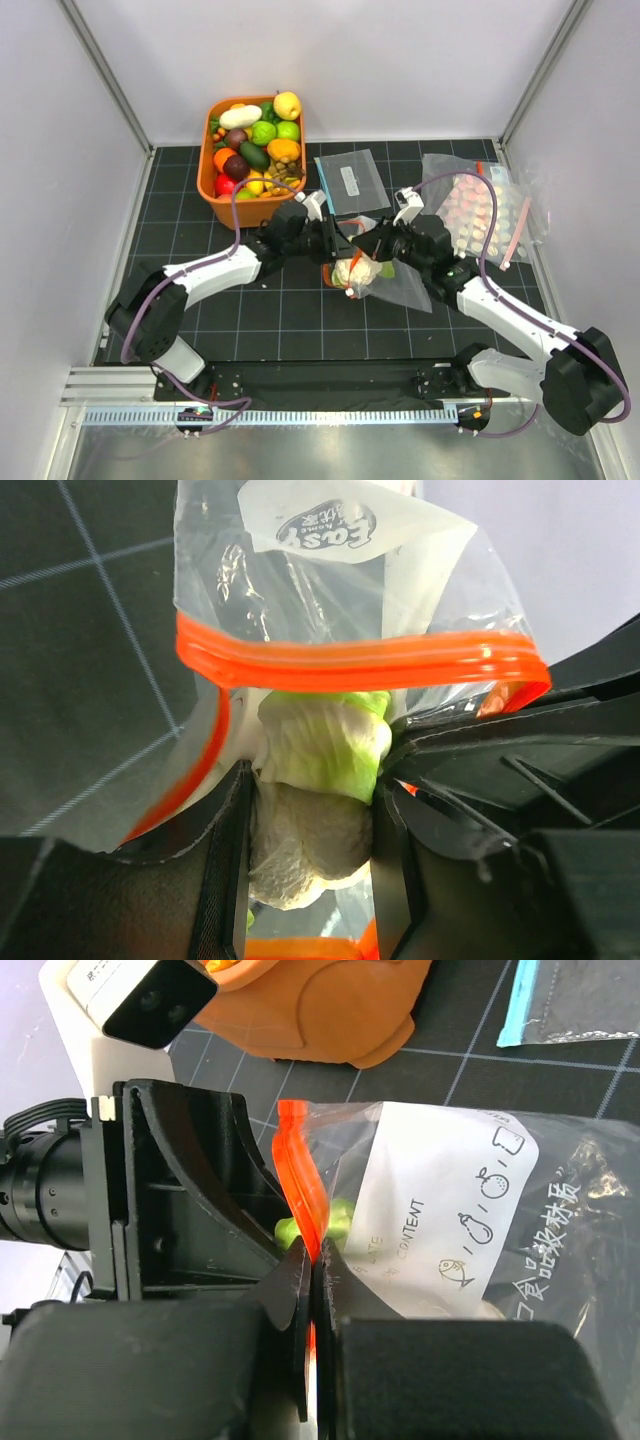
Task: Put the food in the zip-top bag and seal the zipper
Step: Place the fake vegetable in the zipper food storage bag.
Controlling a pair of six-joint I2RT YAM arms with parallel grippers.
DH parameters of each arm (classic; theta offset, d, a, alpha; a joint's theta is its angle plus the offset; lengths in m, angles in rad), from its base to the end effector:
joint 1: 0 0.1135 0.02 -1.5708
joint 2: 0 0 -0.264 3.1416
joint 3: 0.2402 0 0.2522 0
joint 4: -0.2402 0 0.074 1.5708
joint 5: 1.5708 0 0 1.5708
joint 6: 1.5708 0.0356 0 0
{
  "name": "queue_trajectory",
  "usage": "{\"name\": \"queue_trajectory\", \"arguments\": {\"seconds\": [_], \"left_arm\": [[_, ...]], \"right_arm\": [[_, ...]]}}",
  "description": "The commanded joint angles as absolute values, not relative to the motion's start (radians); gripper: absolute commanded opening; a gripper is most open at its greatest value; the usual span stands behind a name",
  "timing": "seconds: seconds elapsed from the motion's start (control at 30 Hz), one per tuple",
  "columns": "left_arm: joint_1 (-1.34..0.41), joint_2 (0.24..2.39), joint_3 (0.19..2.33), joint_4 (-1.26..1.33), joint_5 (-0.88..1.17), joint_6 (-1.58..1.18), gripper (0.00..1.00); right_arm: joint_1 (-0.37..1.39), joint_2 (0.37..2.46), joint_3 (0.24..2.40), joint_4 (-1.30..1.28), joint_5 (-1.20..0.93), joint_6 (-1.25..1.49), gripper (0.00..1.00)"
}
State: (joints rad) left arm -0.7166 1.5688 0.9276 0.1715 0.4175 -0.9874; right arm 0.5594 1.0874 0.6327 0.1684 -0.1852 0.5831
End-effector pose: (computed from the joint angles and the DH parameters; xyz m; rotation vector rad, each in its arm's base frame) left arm 0.2519 -0.2386 0.2308 -0.0143 2.3450 -1.3987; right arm 0.2069 0.1373 0.2628 -0.1130 1.9626 0.9464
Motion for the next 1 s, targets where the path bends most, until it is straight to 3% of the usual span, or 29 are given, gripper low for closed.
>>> {"name": "queue_trajectory", "arguments": {"seconds": [0.0, 0.07, 0.2, 0.27, 0.33, 0.57, 0.73, 0.97], "left_arm": [[-0.736, 1.525, 0.983, 0.107, 0.393, -0.899, 0.4], [-0.736, 1.494, 0.977, 0.088, 0.35, -0.879, 0.58], [-0.736, 1.448, 1.012, -0.023, 0.279, -0.827, 0.71], [-0.736, 1.421, 1.023, -0.084, 0.265, -0.79, 0.82], [-0.738, 1.399, 1.023, -0.094, 0.29, -0.767, 1.0], [-0.742, 1.336, 1.035, -0.159, 0.233, -0.712, 0.99], [-0.742, 1.279, 1.037, -0.219, 0.143, -0.666, 0.9], [-0.741, 1.334, 1.115, -0.408, -0.048, -0.629, 0.85]], "right_arm": [[0.561, 1.1, 0.653, 0.258, -0.253, 0.604, 0.01], [0.561, 1.091, 0.649, 0.262, -0.262, 0.606, 0.01], [0.56, 1.072, 0.644, 0.259, -0.246, 0.607, 0.01], [0.56, 1.062, 0.643, 0.25, -0.218, 0.607, 0.01], [0.563, 1.058, 0.643, 0.233, -0.203, 0.607, 0.01], [0.555, 1.051, 0.641, 0.212, -0.158, 0.609, 0.01], [0.548, 1.019, 0.626, 0.213, -0.135, 0.614, 0.01], [0.546, 0.976, 0.607, 0.198, -0.066, 0.62, 0.01]]}}
